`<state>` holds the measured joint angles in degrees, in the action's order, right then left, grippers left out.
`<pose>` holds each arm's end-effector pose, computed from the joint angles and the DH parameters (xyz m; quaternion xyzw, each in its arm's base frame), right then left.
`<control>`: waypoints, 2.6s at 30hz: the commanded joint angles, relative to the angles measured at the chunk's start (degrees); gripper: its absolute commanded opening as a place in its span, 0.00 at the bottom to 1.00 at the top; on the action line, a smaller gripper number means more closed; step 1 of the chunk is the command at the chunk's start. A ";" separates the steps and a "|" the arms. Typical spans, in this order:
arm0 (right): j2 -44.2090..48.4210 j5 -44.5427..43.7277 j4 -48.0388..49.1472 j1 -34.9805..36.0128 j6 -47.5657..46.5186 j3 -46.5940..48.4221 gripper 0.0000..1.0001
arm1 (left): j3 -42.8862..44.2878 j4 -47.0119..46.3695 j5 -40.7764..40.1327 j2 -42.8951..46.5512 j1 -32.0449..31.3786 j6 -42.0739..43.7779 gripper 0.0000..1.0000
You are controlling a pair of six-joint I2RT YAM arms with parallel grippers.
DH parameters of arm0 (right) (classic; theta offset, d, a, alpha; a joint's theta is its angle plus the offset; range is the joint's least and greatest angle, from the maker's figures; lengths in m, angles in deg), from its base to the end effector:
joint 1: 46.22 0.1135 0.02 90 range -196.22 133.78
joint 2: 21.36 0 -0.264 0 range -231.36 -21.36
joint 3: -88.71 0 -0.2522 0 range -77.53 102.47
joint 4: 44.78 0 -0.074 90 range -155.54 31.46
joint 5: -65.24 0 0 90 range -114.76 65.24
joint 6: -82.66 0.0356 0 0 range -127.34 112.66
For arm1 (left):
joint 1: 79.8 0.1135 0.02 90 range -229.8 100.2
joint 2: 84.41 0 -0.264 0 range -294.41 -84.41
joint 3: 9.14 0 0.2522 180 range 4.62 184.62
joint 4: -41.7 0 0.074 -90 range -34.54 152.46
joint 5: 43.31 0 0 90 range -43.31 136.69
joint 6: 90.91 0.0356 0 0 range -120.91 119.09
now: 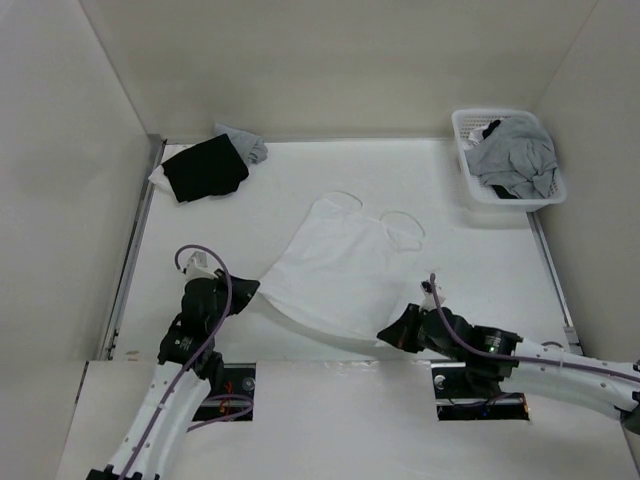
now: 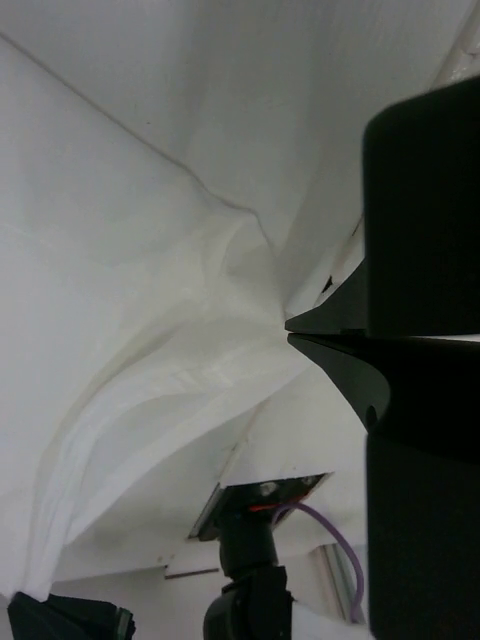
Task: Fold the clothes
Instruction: Fold the tank top
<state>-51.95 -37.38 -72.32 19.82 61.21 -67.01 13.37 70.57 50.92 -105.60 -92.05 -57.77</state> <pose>0.0614 0.1190 0.1596 0.0709 0.8756 0.3941 0.2700 0.1197 -0.0287 0.1641 -0.3066 0.7979 -0.3198 0.4088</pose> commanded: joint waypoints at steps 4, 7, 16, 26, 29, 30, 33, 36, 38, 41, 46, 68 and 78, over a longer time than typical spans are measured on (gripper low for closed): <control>2.74 -4.26 -7.23 -6.99 -3.23 7.57 0.00 | 11.80 -1.37 -2.21 -6.46 -1.76 1.14 0.03; -0.51 -1.01 -5.56 -16.22 -10.17 11.35 0.00 | 16.71 -11.38 -2.90 -18.49 -3.60 1.58 0.03; -20.62 17.17 8.23 -48.04 -24.69 24.79 0.00 | 42.98 -27.33 -7.66 -56.38 -8.18 1.66 0.03; -42.25 21.06 14.04 -60.63 -26.19 38.86 0.00 | 75.15 -21.98 -7.04 -87.59 -7.57 2.81 0.04; -48.85 20.54 14.05 -62.74 -26.28 42.38 0.00 | 82.90 -20.22 -6.96 -94.19 -7.57 3.51 0.09; -50.60 20.27 14.31 -63.27 -26.10 42.91 0.01 | 84.74 -19.86 -6.43 -95.86 -7.57 3.51 0.13; -55.62 18.17 15.62 -64.50 -25.05 44.23 0.14 | 87.40 -19.51 -4.41 -98.69 -7.31 4.04 0.29; -57.39 17.46 15.89 -64.68 -24.70 44.67 0.28 | 81.45 -20.65 -5.28 -94.58 -6.34 4.74 0.32; -55.47 16.15 16.41 -64.33 -25.40 42.84 0.33 | 72.07 -23.62 -7.56 -88.62 -5.72 5.18 0.30; -48.80 13.60 17.90 -61.88 -25.31 36.26 0.33 | 56.07 -30.12 -10.55 -80.26 -5.72 4.83 0.28; -34.65 11.74 21.52 -54.85 -24.17 22.46 0.00 | 41.80 -32.60 -8.37 -76.72 -5.98 5.71 0.29; -27.50 10.77 20.10 -40.07 -17.93 6.35 0.44 | 41.09 -39.80 -5.19 -86.48 -3.44 0.35 0.00; -40.15 15.43 28.97 -39.90 -17.49 11.36 0.46 | 20.35 -45.96 -5.11 -74.09 0.52 -2.29 0.00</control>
<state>-89.26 -24.25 -50.29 -20.62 42.92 -58.55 38.42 24.92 46.75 -182.62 -92.49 -59.52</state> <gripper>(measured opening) 0.462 0.010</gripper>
